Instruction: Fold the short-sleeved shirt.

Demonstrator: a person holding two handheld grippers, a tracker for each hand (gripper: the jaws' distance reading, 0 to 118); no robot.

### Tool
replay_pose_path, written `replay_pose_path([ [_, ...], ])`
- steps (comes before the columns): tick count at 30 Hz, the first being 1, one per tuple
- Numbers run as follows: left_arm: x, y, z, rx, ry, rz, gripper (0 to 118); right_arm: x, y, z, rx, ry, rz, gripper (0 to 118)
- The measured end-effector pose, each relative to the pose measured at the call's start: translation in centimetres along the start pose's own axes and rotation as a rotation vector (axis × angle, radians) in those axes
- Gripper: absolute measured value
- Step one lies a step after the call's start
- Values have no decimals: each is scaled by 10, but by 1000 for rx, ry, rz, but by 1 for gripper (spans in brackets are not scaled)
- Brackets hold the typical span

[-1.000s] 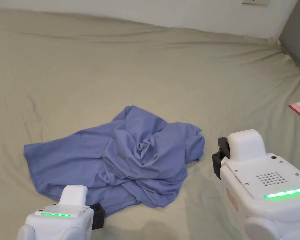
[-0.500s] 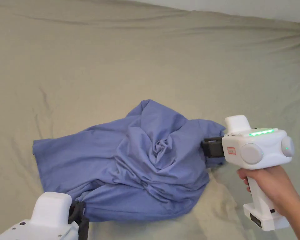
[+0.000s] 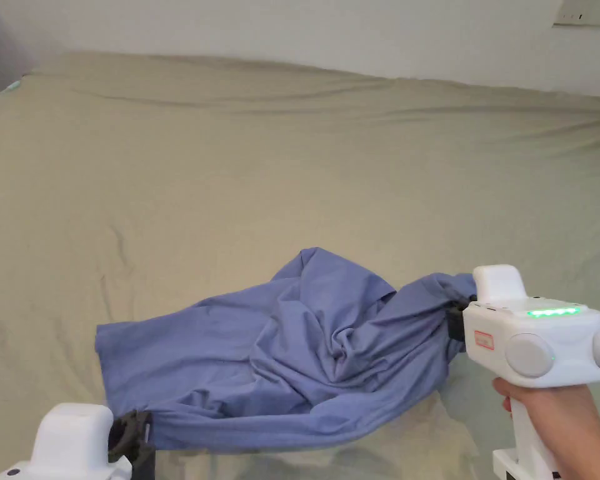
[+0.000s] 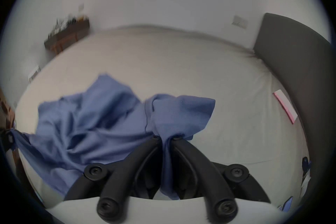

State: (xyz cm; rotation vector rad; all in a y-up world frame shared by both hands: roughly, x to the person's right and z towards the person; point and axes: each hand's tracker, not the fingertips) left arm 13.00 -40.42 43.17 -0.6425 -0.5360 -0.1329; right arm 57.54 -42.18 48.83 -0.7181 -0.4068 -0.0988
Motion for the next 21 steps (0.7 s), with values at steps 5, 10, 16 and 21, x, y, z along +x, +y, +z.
replay_pose_path([
  [5, -31, 71, 36, 194, 21, 63, 2, 31, 38, 110, 268, -30, -89, 7],
  [10, -33, 139, 75, 381, 12, 25, 2, 33, 76, 209, 483, -20, -125, 7],
  [16, -23, 213, 134, 579, -26, 42, 2, 17, 109, 295, 680, -155, -68, 7],
  [21, -14, 266, 168, 688, -33, -19, 2, 12, 132, 343, 758, -247, 10, 7],
])
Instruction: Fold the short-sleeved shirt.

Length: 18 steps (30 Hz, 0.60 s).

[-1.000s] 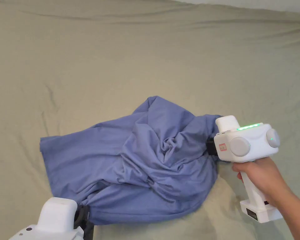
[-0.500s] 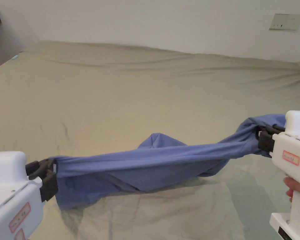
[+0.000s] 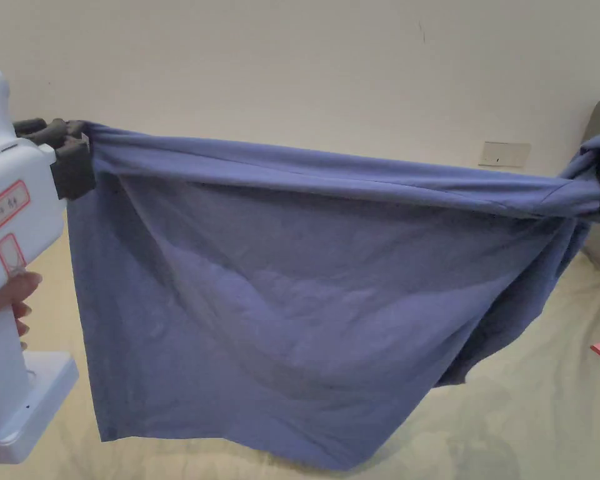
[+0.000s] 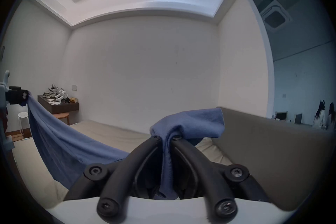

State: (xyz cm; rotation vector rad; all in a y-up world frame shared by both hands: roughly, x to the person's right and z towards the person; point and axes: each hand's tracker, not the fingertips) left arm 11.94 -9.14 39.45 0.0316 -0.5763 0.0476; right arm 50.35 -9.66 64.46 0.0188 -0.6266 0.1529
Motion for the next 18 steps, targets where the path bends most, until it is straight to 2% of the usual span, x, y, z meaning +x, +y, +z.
replay_pose_path([
  [5, 1, 47, -13, 44, -49, 25, 2, 13, 47, 10, 45, -38, -26, 7],
  [8, 6, 66, -25, 62, -62, 10, 2, 16, 67, 7, 60, -66, -14, 7],
  [18, 19, 102, -103, 38, -41, -63, 2, 10, 105, -61, 98, -125, 127, 7],
])
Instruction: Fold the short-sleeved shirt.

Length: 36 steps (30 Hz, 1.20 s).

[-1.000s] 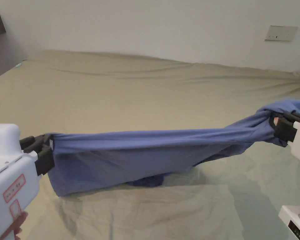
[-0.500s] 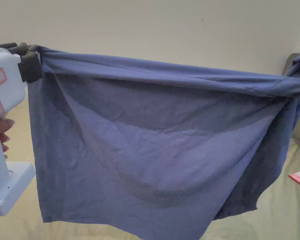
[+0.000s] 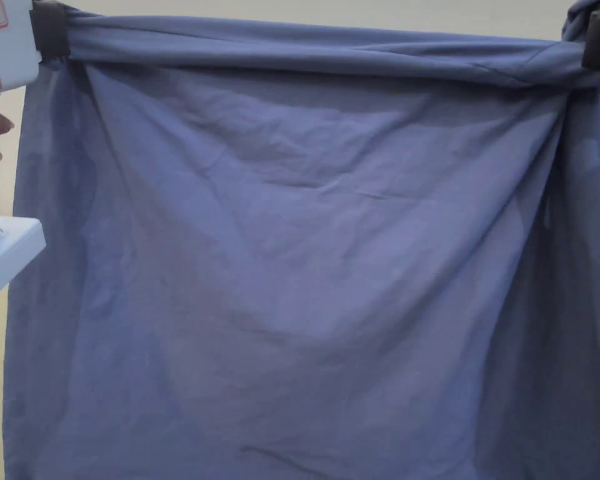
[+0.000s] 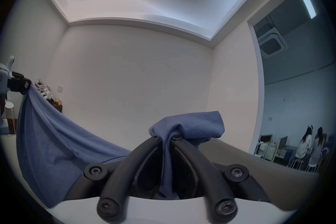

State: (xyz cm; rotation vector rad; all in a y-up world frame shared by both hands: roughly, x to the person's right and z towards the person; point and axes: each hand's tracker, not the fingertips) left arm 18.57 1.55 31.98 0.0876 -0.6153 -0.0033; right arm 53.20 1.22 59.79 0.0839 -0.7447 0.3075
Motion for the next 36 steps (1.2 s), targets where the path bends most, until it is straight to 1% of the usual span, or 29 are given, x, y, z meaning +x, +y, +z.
replay_pose_path([
  [1, 1, 2, -12, -4, 5, -10, 2, -3, 1, -12, 0, -7, 17, 7],
  [3, 2, 5, -33, -17, 14, -29, 2, -6, 2, -35, -2, -13, 20, 7],
  [5, -4, 1, -63, -20, 32, -48, 2, -10, 1, -57, -23, -14, -14, 7],
  [7, -5, -2, -87, -38, 54, -115, 2, -15, -2, -81, -49, -11, -31, 7],
  [13, -12, -15, -134, -66, 72, -112, 2, -35, -23, -132, -77, -23, -23, 7],
  [17, -17, -41, -151, -92, 85, -128, 2, -51, -52, -144, -107, -8, -2, 7],
  [20, -21, -76, -155, -123, 98, -142, 2, -65, -91, -142, -175, 33, 20, 7],
  [24, -20, -145, -132, -227, 82, -118, 2, -84, -164, -126, -314, 101, 50, 7],
  [26, -23, -186, -114, -288, 82, -123, 2, -92, -202, -111, -391, 141, 39, 7],
  [27, -24, -213, -101, -331, 78, -125, 2, -98, -222, -85, -444, 163, 25, 7],
  [29, -18, -257, -70, -417, 73, -144, 2, -106, -258, -61, -545, 201, 23, 7],
  [31, -13, -312, -37, -528, 86, -198, 2, -115, -301, -25, -681, 256, -11, 7],
  [33, -6, -360, -4, -665, 41, -286, 2, -126, -336, 12, -788, 287, 22, 7],
  [34, -5, -384, 15, -720, 38, -296, 2, -132, -354, 33, -839, 304, 40, 7],
  [36, -7, -418, 48, -844, -9, -300, 2, -137, -379, 69, -934, 326, 36, 7],
])
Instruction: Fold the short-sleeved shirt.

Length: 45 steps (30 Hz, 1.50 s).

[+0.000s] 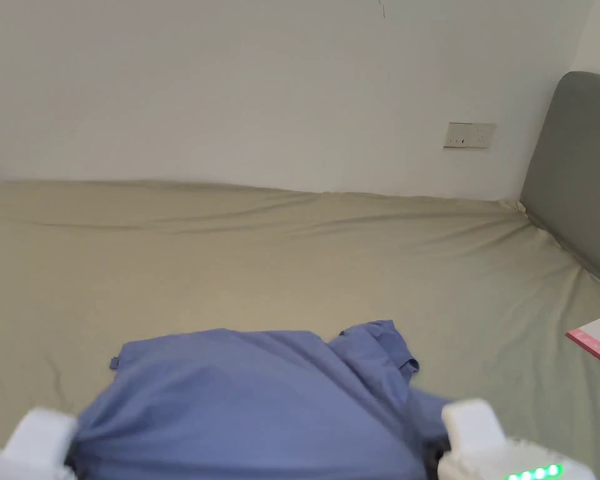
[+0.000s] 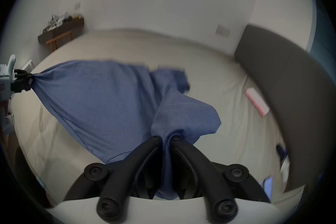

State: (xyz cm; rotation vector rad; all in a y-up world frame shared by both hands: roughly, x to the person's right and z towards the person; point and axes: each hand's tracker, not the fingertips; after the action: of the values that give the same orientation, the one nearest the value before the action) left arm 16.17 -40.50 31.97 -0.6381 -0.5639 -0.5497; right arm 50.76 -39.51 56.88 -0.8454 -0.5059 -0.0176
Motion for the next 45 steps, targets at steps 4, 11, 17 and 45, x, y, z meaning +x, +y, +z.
replay_pose_path([
  [4, 7, -79, 8, -172, -44, -26, 2, -15, -74, 13, -190, 71, -110, 7],
  [11, 5, -134, 60, -295, -101, -82, 2, -23, -147, 69, -396, 145, -207, 7],
  [17, 11, -153, 75, -364, -131, -97, 2, -34, -168, 88, -459, 132, -163, 7],
  [45, 22, 141, 188, 770, 58, 246, 0, -48, 113, 183, 691, -112, 4, 2],
])
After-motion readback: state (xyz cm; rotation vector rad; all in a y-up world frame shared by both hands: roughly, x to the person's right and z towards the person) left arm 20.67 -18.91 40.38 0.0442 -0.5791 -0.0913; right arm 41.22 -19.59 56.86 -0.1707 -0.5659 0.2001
